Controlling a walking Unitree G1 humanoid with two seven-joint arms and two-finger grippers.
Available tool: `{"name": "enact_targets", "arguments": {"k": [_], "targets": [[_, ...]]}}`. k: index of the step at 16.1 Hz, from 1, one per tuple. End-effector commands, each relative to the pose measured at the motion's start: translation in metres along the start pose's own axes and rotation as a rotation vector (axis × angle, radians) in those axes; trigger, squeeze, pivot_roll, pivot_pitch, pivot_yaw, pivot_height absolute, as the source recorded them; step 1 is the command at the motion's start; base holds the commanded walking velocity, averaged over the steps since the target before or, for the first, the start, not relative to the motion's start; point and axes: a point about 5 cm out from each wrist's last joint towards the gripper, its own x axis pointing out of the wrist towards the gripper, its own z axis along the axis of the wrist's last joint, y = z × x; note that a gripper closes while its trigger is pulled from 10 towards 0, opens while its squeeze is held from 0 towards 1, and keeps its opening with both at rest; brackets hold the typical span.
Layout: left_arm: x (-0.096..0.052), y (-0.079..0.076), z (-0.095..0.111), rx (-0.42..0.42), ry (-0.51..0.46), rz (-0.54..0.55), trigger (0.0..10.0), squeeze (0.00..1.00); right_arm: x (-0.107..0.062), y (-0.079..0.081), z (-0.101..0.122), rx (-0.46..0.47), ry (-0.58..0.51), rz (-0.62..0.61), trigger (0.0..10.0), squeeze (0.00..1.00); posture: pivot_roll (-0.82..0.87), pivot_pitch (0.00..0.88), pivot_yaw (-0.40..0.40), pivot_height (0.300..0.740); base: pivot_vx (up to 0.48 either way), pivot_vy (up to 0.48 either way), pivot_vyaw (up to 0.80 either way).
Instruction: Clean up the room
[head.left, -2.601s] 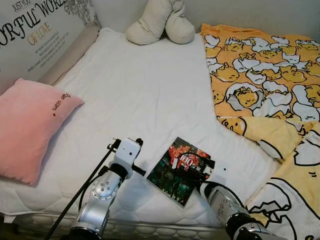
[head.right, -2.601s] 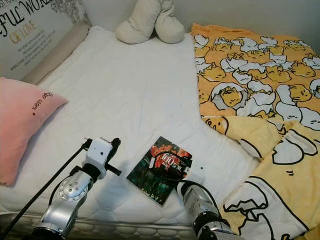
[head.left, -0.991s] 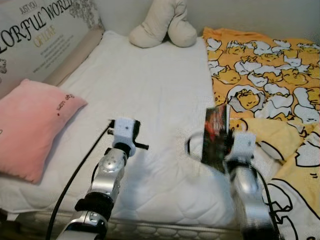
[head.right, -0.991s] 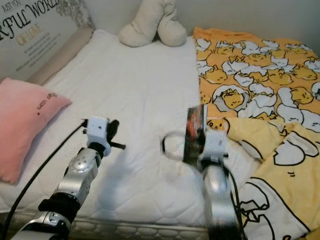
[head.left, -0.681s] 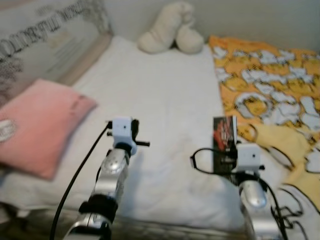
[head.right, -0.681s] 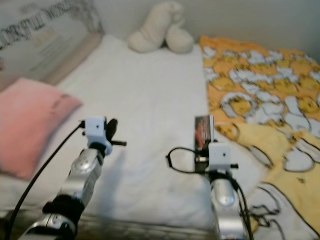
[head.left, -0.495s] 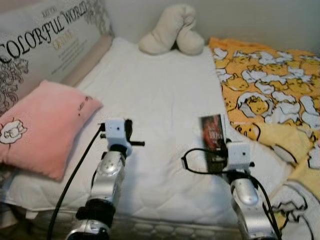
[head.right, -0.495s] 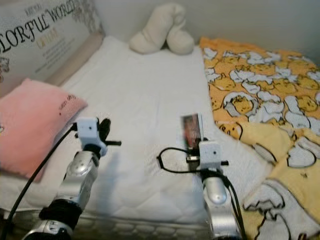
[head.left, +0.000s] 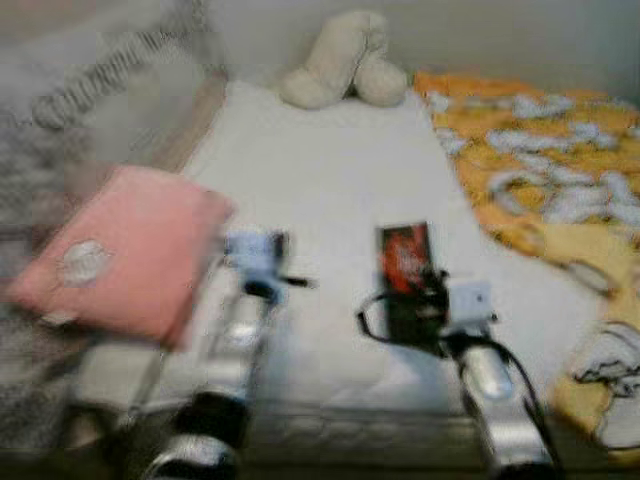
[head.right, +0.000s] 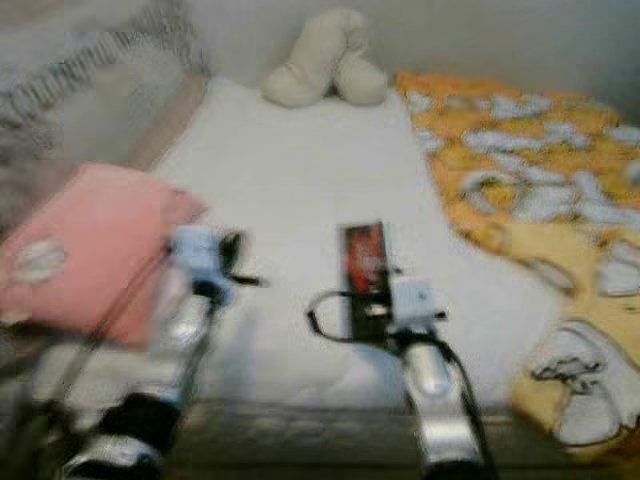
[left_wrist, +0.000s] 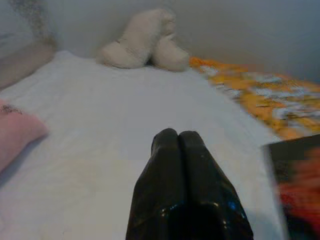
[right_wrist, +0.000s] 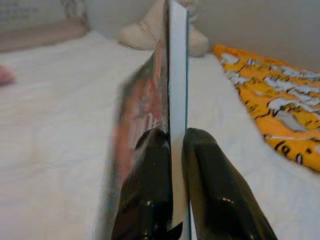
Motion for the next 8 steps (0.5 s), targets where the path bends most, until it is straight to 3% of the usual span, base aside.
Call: {"name": "enact_targets", "arguments": {"k": [1,6,8], "targets": [[0.000,0.005,0.002,0.030,-0.002,-0.003,10.0,0.00,0.003,0.001,0.009,0.025,-0.052,0.001,0.0,0.00,0.12,0.000,0.001,0.740,0.000,0.472,0.00],[-0.004,0.012,-0.008,0.113,0.056,-0.001,10.0,0.00,0.000,-0.009,0.007,0.077,-0.056,-0.057,0.0,0.00,0.10,0.000,0.011,0.740,0.000,0.474,0.00],[-0.001,0.012,-0.005,0.156,0.044,0.028,10.0,0.00,0.000,-0.011,0.007,0.077,-0.053,-0.060,0.0,0.00,0.10,0.000,0.013,0.740,0.000,0.000,0.00]]}}
